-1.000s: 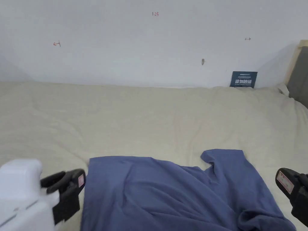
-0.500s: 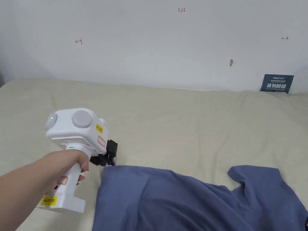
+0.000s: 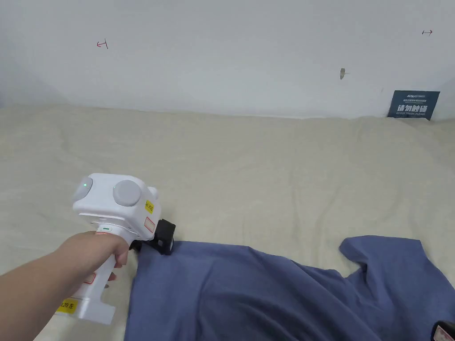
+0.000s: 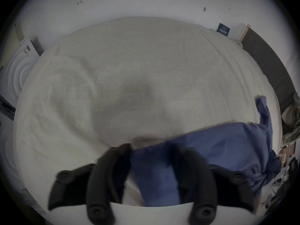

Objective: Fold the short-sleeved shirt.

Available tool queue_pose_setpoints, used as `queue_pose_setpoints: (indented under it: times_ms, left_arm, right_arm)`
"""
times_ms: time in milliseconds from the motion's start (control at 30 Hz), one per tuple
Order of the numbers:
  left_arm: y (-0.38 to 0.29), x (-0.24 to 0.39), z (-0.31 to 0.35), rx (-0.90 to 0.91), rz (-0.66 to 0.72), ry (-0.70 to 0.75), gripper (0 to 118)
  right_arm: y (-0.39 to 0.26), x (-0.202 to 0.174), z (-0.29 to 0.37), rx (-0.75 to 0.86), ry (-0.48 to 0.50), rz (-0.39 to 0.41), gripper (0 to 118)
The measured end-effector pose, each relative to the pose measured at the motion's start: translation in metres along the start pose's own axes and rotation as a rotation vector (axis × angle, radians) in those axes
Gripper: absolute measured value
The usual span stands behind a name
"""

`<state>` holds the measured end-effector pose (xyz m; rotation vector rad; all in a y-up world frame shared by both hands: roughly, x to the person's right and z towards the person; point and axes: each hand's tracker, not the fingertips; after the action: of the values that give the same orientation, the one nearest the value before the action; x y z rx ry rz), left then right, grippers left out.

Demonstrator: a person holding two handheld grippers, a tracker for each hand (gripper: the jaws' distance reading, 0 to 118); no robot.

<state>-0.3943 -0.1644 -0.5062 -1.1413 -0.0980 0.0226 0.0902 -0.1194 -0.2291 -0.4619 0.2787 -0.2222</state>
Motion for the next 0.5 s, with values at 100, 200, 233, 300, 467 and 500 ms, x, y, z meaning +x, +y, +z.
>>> queue_pose_setpoints:
  times_ms: [100,200,233,300,467,500]
  left_arm:
    - [-0.009,0.017,0.004,-0.005,-0.011,-0.136,14]
    - [-0.011,0.031,0.004,0.009,-0.131,-0.053,8]
    - [-0.009,0.032,0.008,0.055,-0.151,0.004,7]
    - [-0.007,0.028,0.018,0.118,-0.092,0.003,6]
    - [-0.003,0.014,0.038,0.138,-0.014,-0.038,6]
    - [-0.004,0.013,0.04,0.136,-0.012,-0.034,6]
  right_arm:
    - [0.004,-0.007,0.0,-0.001,0.007,0.019,0]
    - [0.008,-0.01,0.002,0.007,0.015,0.014,0]
    - [0.011,-0.009,0.005,0.022,0.019,0.007,0]
    - [0.024,-0.005,0.01,0.064,0.018,0.001,0]
    - [0.099,0.033,-0.018,0.038,-0.012,-0.006,0]
    - [0.113,0.044,-0.03,0.011,-0.021,-0.016,0]
